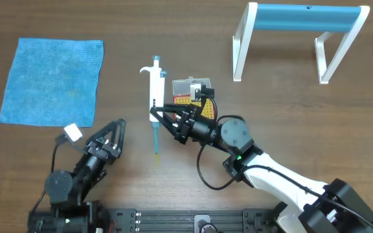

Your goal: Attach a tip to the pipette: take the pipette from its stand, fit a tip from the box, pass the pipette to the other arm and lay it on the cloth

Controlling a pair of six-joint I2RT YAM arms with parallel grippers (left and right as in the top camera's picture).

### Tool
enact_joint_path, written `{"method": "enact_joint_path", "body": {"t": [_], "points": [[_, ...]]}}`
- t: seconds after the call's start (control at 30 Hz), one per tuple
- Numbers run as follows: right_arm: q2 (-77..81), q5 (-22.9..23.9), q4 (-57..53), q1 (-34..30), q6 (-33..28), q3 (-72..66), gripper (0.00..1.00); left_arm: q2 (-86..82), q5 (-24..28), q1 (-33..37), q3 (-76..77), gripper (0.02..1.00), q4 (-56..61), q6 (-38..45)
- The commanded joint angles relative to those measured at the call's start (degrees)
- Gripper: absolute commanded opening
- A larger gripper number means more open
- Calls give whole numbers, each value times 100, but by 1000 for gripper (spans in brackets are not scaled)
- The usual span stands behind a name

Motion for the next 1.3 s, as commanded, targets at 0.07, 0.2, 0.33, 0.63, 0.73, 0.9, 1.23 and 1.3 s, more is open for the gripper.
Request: {"method": "enact_joint_path", "body": {"t": [0.07, 0.2, 0.33, 0.63, 0.73, 0.9, 1.23, 1.3], "points": [[-61, -1731, -632, -157, 269, 37, 75, 1685, 3563, 514, 938, 978, 925, 282], [-61, -1980, -632, -162, 269, 37, 73, 2903, 4483, 514, 1353, 978, 2479, -337], [-61, -2236, -553, -162, 396, 37, 73, 3445, 4365, 507, 1375, 980, 3595, -776], [-61, -2330, -199, 24, 614, 37, 73, 4247, 3088, -807, 1375, 978, 4238, -614], [-61, -2463, -201, 24, 643, 37, 73, 4529, 3029, -844, 1377, 932, 4419, -621], [-61, -2608, -227, 24, 721, 37, 73, 4739, 2938, -841, 1379, 211, 4669, -621], [-61, -2562, -245, -107, 717, 37, 695, 4739, 2953, -833, 1379, 29, 4664, -623], [-61, -2883, -249, -514, 680, 37, 700, 4739, 2887, -831, 1379, 29, 4664, -431]]}}
